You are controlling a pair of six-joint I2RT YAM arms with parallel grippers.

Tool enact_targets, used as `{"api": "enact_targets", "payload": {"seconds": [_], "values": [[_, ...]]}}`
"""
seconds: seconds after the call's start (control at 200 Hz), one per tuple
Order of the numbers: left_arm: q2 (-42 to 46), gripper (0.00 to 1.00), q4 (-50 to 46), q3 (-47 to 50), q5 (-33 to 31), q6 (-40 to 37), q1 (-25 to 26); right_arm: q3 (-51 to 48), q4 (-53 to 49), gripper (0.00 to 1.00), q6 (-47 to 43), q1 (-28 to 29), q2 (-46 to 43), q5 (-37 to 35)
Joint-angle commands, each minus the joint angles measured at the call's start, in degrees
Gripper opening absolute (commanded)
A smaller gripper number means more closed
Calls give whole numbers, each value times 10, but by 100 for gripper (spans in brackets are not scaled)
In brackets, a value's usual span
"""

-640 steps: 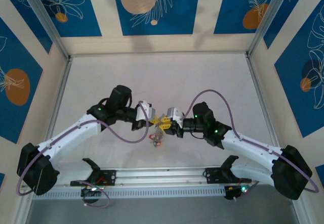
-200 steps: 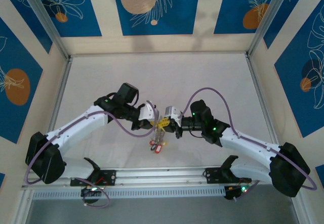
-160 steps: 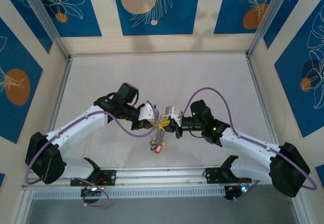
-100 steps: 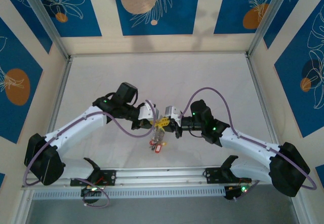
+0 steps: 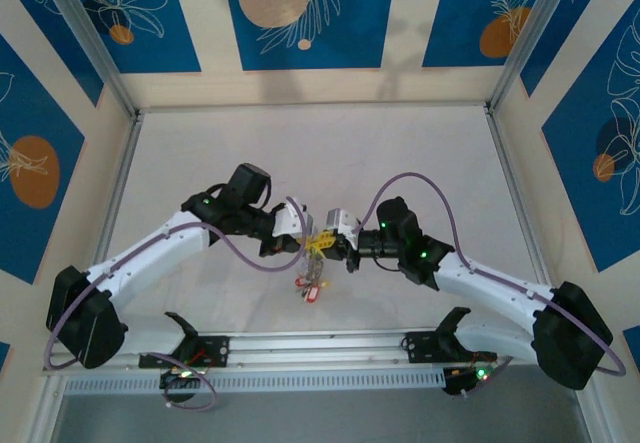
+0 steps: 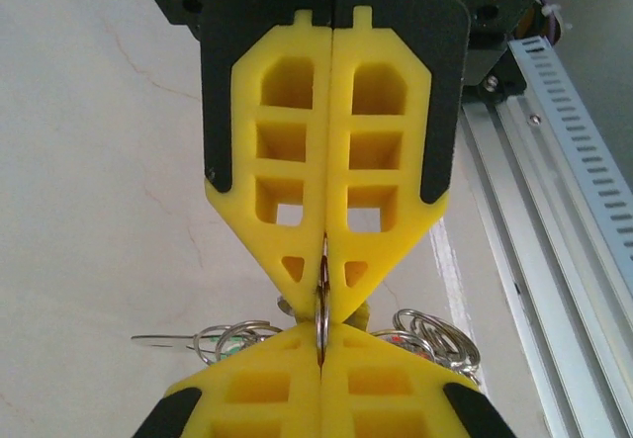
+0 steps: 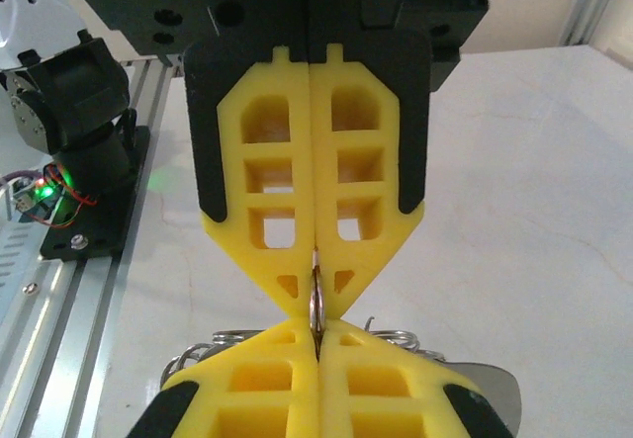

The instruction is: Put the keys on the keyring

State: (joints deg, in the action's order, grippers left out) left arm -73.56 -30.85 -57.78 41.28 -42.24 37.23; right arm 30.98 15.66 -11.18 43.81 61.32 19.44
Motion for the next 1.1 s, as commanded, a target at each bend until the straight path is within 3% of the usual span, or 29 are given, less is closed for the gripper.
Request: {"api": "enact_targets", "payload": {"seconds": [0.0,0.13,0.395,0.725,0.905,1.025,1.095], "values": [[29,0,63,18,45,38,-11,-15,29,8,-1,-4,-31,-2],[29,0,55,10,56,29,-12,-21,7,25,10,-8,-40,2],[48,0,67,23,56,14,-11,-17,-9,29,11,-13,-74,-1],[60,0,82,36,74,0,-11,12,-5,15,15,-15,-27,24],[61,0,82,36,76,-3,-11,20,0,14,17,-11,-10,33],[61,0,88,39,73,-2,-11,25,-10,0,13,-11,-9,43],[64,0,97,40,72,5,-11,25,-9,0,15,-10,-8,48]]}}
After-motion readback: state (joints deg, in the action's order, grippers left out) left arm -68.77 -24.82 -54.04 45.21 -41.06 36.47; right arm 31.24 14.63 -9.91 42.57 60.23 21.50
